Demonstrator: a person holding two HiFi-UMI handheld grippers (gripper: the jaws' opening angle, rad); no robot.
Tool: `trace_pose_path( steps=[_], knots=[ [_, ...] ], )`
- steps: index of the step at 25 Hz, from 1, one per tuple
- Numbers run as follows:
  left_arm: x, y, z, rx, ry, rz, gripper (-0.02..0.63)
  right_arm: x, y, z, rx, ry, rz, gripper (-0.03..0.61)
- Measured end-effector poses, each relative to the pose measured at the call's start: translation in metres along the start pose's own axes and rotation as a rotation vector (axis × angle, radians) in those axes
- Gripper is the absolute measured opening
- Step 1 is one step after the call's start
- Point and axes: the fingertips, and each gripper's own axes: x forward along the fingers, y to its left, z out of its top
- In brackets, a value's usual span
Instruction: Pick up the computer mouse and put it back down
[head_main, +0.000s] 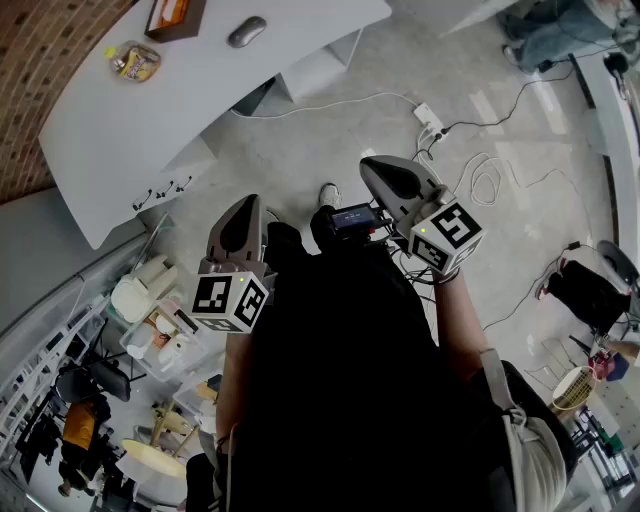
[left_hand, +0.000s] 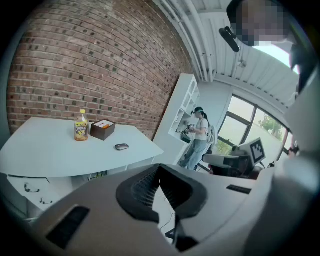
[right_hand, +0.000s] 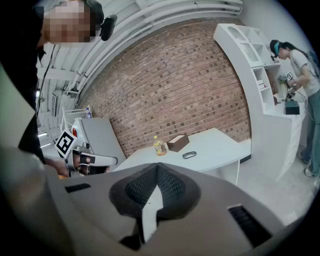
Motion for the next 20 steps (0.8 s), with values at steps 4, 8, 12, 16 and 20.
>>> trace_pose_path(
  steps=[4, 8, 12, 16, 20],
  knots=[
    [0.0, -0.01, -0.002, -0.015, -0.007, -0.01, 0.011, -0.004, -0.001, -0.003, -0.006, 0.017, 0.01, 0.017],
    [-0.001, -0.02, -0.007, 0.001, -0.001, -0.009, 0.012, -0.006, 0.003, -0.012, 0.011, 0.031, 0.041, 0.017],
    [-0.004, -0.028, -0.012, -0.009, 0.002, -0.006, 0.012, -0.014, 0.004, -0.015, 0.037, 0.023, 0.046, 0.017],
    [-0.006, -0.028, -0.02, -0.011, 0.028, -0.004, 0.011, -0.012, 0.005, -0.02, 0.045, 0.035, 0.038, 0.017],
    [-0.01, -0.017, -0.019, 0.0, 0.022, 0.019, 0.012, -0.005, 0.01, -0.025, 0.049, 0.055, 0.042, 0.017]
  ],
)
